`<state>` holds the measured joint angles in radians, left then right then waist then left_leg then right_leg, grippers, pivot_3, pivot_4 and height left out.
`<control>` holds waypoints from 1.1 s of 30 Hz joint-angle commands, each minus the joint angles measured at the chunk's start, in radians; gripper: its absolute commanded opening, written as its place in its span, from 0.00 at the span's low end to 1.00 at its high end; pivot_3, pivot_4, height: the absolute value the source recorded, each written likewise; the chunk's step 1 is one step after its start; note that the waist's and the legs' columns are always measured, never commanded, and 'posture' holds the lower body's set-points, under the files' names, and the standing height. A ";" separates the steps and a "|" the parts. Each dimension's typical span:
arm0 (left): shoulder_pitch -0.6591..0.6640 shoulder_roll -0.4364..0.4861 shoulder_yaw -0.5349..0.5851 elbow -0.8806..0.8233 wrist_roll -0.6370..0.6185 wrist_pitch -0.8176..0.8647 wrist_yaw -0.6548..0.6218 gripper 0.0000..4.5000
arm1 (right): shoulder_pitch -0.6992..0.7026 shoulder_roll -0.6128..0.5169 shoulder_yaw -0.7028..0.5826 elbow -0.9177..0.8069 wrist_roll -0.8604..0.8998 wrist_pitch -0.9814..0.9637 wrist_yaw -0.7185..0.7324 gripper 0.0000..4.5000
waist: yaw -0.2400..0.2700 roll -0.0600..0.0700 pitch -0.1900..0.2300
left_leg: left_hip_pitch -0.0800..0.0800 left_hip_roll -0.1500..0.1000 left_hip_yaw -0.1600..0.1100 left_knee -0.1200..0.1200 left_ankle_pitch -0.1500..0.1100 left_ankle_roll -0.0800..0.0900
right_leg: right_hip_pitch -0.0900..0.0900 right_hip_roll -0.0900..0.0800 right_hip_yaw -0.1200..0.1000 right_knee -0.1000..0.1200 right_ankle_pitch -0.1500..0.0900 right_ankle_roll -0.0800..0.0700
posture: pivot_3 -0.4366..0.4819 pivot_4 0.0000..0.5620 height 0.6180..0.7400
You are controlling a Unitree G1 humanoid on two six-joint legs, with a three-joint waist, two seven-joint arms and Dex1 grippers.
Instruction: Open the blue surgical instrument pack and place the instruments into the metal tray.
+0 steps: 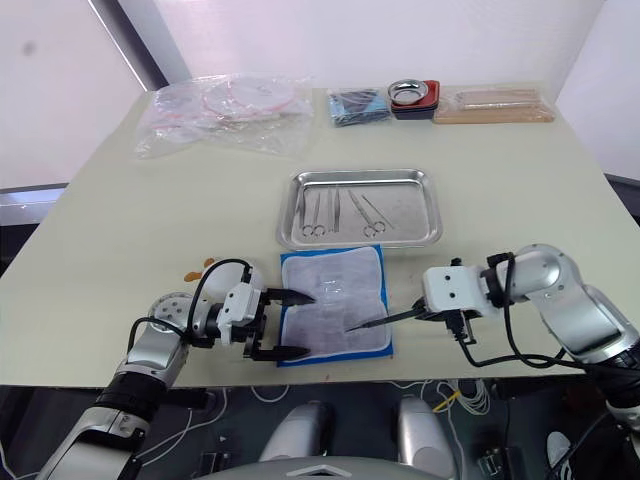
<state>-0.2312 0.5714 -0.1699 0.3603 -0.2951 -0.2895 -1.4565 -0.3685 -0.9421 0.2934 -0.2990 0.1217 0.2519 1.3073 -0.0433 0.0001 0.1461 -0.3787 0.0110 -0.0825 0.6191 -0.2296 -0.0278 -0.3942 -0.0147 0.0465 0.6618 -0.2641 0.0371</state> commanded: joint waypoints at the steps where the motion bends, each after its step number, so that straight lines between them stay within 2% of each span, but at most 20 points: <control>1: 0.049 -0.005 -0.054 0.077 0.064 0.033 0.001 1.00 | -0.001 -0.022 -0.062 -0.015 0.040 -0.008 0.018 0.01 | 0.000 0.000 0.000 | 0.000 0.000 0.000 0.000 0.000 0.000 | 0.000 0.000 0.000 0.000 0.000 0.000 | 0.48 0.27 1.00; 6: 0.043 -0.006 -0.053 0.082 0.066 0.031 0.001 1.00 | -0.009 -0.022 -0.117 -0.013 0.094 0.082 -0.005 0.01 | 0.001 0.001 0.000 | 0.000 0.000 0.001 0.000 0.000 0.000 | 0.000 -0.001 0.000 0.000 0.000 0.000 | 0.48 0.27 1.00; 11: 0.042 -0.005 -0.052 0.086 0.067 0.028 0.000 1.00 | -0.043 0.025 -0.159 -0.018 0.146 0.199 -0.069 0.01 | 0.001 0.001 0.000 | 0.000 0.000 0.001 0.000 0.000 0.000 | 0.000 -0.001 0.001 0.000 0.000 0.000 | 0.48 0.27 1.00; 22: 0.051 -0.003 -0.046 0.080 0.066 0.029 0.005 1.00 | -0.114 0.243 -0.189 -0.004 0.204 0.459 -0.361 0.01 | 0.002 0.003 -0.001 | 0.000 -0.001 0.001 0.000 0.000 0.000 | 0.000 0.000 0.001 0.001 0.000 0.000 | 0.48 0.27 1.00; 27: 0.059 -0.002 -0.047 0.072 0.065 0.031 0.008 1.00 | -0.171 0.343 -0.174 0.106 0.132 0.507 -0.536 0.01 | 0.000 0.003 -0.001 | 0.000 -0.001 0.001 0.000 0.000 0.000 | 0.000 0.000 0.002 0.001 0.000 0.000 | 0.48 0.27 1.00; 33: 0.067 0.002 -0.046 0.063 0.063 0.031 0.010 1.00 | -0.239 0.450 -0.165 0.230 0.080 0.519 -0.671 0.01 | 0.000 0.005 -0.002 | 0.000 -0.001 0.001 0.000 0.000 0.000 | 0.000 0.000 0.002 0.001 0.000 0.000 | 0.48 0.27 1.00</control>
<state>-0.2247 0.5656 -0.1665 0.3609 -0.2945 -0.2907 -1.4454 -0.5791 -0.5018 0.1403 -0.0747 0.2167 0.7751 0.6730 -0.0434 0.0052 0.1443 -0.3789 0.0104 -0.0813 0.6190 -0.2296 -0.0277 -0.3944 -0.0147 0.0484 0.6626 -0.2639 0.0370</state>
